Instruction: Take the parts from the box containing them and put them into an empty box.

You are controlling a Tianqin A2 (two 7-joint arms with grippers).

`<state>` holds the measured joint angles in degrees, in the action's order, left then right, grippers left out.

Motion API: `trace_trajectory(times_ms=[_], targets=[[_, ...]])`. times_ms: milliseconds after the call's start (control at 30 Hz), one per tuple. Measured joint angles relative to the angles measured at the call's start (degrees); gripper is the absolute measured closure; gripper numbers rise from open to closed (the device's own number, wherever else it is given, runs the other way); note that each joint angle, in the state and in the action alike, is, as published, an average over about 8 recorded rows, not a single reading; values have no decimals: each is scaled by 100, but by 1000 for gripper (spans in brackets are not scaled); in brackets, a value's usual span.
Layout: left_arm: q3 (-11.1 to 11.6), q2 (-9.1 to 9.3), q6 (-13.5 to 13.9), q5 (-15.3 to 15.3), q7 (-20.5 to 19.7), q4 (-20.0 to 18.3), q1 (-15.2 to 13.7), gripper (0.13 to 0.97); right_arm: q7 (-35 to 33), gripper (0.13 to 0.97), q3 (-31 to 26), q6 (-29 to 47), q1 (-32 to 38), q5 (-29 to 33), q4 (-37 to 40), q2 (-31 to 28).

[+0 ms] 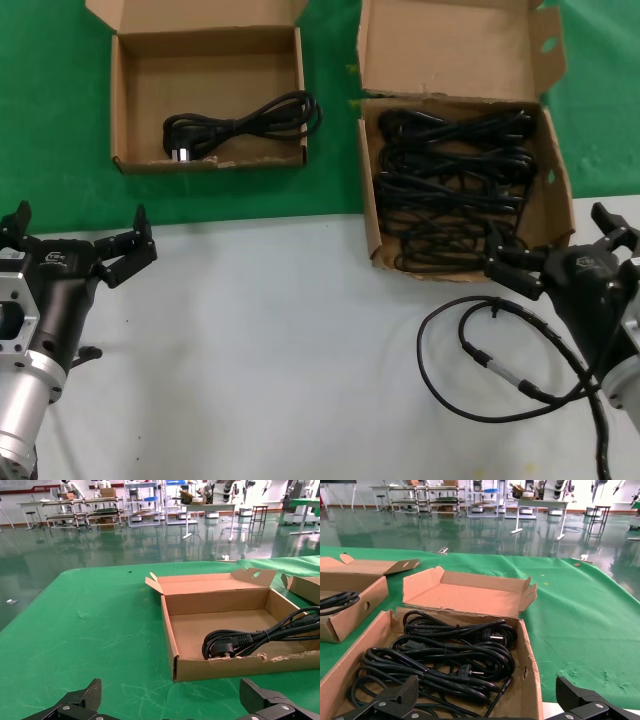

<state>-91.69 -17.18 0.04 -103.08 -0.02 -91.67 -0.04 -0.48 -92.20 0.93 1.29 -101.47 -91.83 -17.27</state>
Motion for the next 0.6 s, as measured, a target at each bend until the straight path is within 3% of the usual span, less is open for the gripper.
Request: trace_trajectory(times_ms=[600], targets=[[0,0,0,0,0,0,0,132,0,129,0,0,0,0,0,0]])
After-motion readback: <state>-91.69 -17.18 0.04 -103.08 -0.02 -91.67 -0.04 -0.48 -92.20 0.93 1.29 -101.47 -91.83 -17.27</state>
